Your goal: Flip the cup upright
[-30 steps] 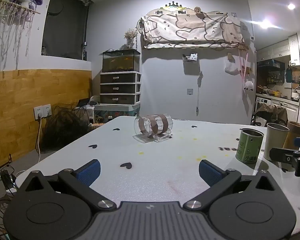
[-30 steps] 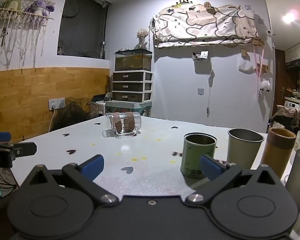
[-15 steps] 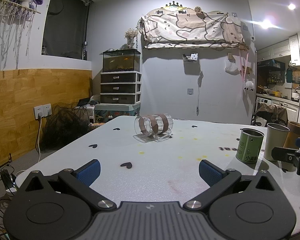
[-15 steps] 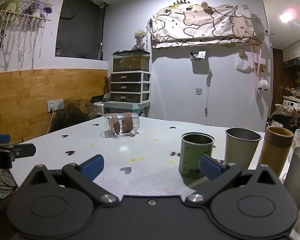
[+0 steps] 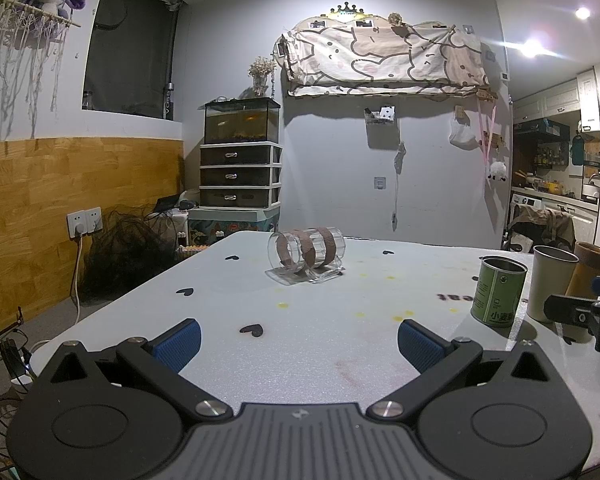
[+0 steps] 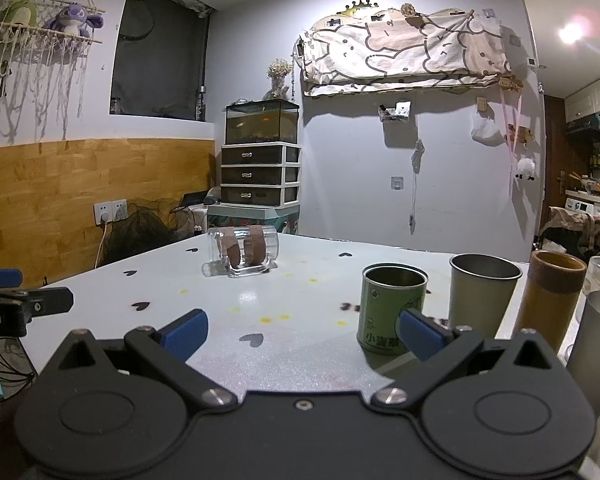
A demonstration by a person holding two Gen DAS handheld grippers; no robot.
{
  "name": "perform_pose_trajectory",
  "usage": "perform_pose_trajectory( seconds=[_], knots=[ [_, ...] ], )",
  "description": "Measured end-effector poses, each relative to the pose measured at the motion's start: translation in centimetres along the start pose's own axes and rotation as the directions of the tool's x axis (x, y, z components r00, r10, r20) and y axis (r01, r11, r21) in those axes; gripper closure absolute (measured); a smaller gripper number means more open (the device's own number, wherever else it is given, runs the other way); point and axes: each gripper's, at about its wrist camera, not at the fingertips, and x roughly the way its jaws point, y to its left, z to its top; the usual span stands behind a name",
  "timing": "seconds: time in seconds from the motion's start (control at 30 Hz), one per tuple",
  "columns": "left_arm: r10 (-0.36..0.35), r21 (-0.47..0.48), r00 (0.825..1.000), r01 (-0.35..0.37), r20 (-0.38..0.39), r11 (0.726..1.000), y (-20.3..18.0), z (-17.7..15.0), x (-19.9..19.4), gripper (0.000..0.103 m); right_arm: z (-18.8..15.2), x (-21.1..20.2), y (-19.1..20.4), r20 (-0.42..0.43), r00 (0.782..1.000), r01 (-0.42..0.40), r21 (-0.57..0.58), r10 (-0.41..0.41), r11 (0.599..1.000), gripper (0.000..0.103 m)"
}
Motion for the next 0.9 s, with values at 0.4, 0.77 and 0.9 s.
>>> perform_pose_trajectory(
  seconds=[0.4,0.77,0.9],
  knots=[
    [0.000,0.000,1.000,0.000,0.000,1.000,0.00,0.00,0.00,0.000,0.10,-0.08,0.00,-0.001,1.000,0.000,0.003,0.000,1.000,0.000],
    [0.000,0.000,1.000,0.000,-0.001,1.000,0.00,0.01,-0.01,0.000,0.04,-0.11,-0.03,0.002,1.000,0.000,0.004,0.000,1.000,0.000],
    [-0.001,0.000,1.000,0.001,0.000,1.000,0.00,0.00,-0.01,0.000,0.09,-0.13,0.00,0.003,1.000,0.001,0.005,-0.001,1.000,0.000]
  ],
)
